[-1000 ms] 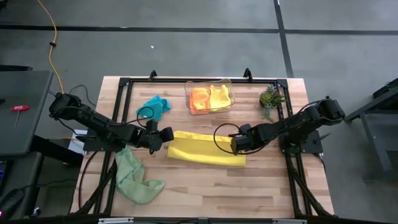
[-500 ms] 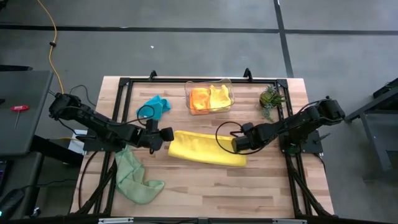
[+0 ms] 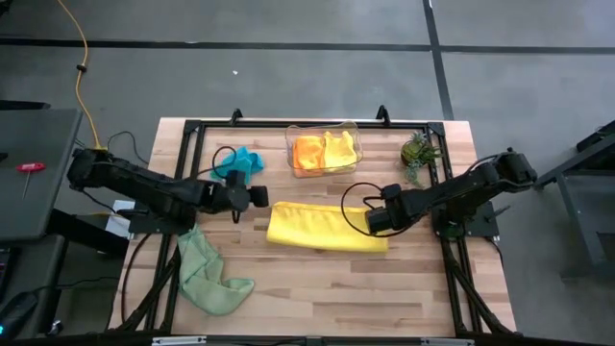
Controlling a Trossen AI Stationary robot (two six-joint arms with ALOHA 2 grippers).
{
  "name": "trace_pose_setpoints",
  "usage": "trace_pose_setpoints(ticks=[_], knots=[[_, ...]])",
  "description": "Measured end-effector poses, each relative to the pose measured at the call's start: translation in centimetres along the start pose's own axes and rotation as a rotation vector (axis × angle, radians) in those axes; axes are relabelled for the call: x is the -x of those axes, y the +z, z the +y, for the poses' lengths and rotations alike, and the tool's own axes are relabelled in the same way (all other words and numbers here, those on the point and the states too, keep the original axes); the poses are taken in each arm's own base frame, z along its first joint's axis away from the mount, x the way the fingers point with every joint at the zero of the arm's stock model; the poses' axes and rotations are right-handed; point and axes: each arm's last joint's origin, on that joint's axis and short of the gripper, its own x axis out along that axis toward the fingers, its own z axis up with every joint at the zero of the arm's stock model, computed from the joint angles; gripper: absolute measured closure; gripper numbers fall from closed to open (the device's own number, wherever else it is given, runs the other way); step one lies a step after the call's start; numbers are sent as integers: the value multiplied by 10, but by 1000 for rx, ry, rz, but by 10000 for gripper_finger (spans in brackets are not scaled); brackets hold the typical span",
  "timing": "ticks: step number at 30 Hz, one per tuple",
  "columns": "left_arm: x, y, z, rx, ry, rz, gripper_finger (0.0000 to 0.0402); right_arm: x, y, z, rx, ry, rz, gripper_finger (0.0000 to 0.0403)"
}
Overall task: Fold microfiber towels
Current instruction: Fold the yellow microfiber towel
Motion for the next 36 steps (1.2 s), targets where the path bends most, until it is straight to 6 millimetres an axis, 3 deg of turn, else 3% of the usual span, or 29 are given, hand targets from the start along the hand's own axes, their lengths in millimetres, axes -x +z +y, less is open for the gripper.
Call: trace_pose_setpoints(ticks=[11,16,25,28,32,36], knots=[[42,47,-4,-200,-192,-153,263,26,10,-30,40,37,-46,158],[51,52,-2,-221,-217,-173,264,28,12,-28,27,86,28,158],[49,47,-3,-230,-249,-78,264,16,9,-19,110,13,59,158],[55,49,-8,-303,-357,-57,264,16,9,-21,195,2,59,158],[79,60,-19,-387,-613,-129,267,22,11,-31,261,21,47,158],[102,71,-17,-407,-733,-235,271,13,8,-45,221,200,44,158]])
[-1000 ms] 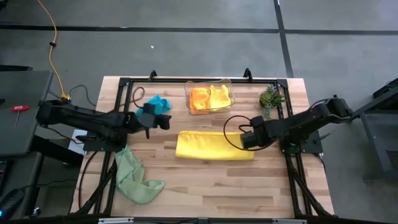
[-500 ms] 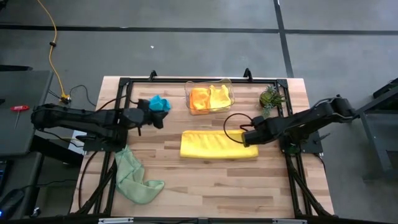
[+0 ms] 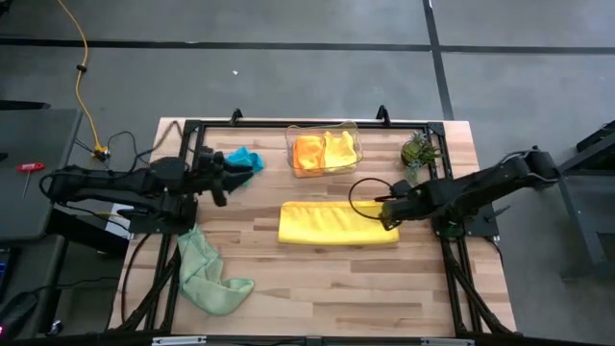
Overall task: Fold microfiber towels
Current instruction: Fold the yellow microfiber towel
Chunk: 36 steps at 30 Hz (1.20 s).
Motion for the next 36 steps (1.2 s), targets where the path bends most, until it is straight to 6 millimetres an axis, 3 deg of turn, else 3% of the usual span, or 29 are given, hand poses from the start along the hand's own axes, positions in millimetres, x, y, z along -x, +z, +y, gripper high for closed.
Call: trace_pose_setpoints(ticks=[5,12,28,32,36], knots=[[14,5,-2,-22,-14,-39,275,-12,-11,-21,-90,221,-34,158],[13,2,-4,-43,13,-44,275,-27,-18,-38,-224,146,20,158],[7,-2,-4,-45,36,-26,275,-79,-20,-4,-218,93,24,165],[7,-2,-4,-45,36,-26,275,-80,-17,4,-224,7,36,199],[7,-2,-4,-46,37,-26,275,-81,-15,12,-221,-19,36,270]])
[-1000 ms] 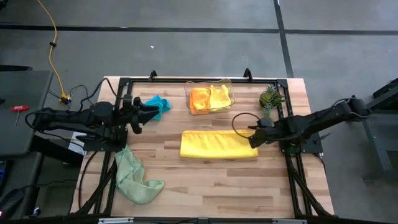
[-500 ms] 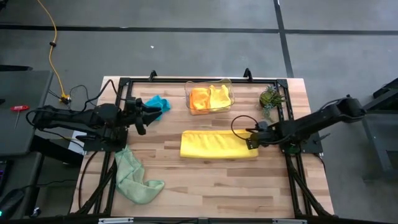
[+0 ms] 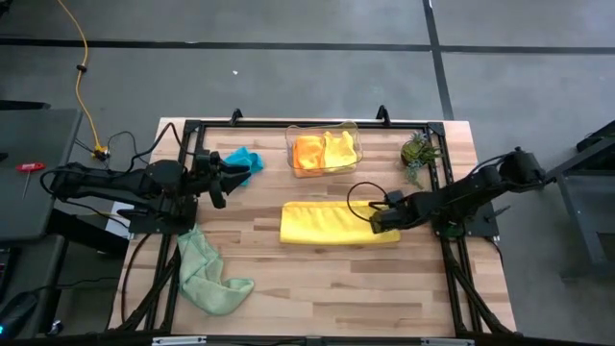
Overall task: Fold microfiber towels
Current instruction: Fold the yellow microfiber towel
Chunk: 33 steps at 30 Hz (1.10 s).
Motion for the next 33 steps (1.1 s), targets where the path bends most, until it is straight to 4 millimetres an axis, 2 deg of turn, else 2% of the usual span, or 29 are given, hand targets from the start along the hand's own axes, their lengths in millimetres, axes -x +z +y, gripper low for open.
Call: trace_pose_setpoints(ticks=[4,6,11,19,22,26,33], knots=[[0,0,0,-1,2,2,275,-1,0,7,-9,4,-1,364],[0,0,0,-2,4,5,275,1,1,8,0,-5,-2,392],[0,0,0,-2,4,5,275,17,3,-9,23,-127,6,397],[0,-1,1,-10,8,4,275,70,13,-17,48,-147,-15,401],[0,0,1,-11,11,2,275,82,16,-12,53,-127,-34,402],[0,0,1,-10,11,2,275,91,19,2,30,-19,-48,402],[0,-1,1,-8,15,9,275,91,21,28,-52,178,-74,402]])
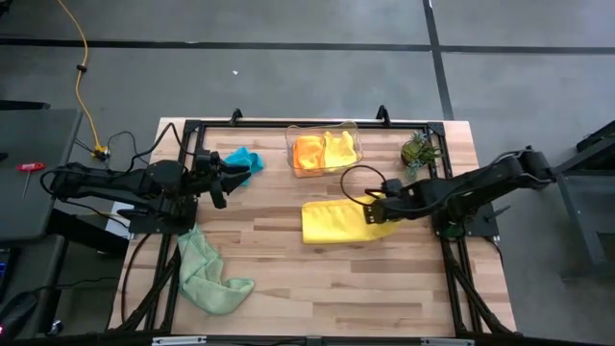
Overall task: Fold microfiber towels
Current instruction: Fold the yellow microfiber towel
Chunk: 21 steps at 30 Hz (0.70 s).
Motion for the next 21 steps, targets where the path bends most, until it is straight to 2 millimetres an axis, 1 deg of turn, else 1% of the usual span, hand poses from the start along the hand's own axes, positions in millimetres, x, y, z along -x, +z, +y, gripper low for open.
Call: trace_pose_setpoints(ticks=[5,11,15,21], knots=[[-1,-3,1,-11,16,26,275,-11,-2,20,-35,117,-10,403],[-5,-13,5,-48,66,109,275,-27,-4,45,-82,255,-40,403],[-12,-20,7,-69,92,162,275,-36,-5,60,-118,350,-58,403],[-25,-33,8,-100,131,235,275,-51,-8,74,-167,415,-64,403]])
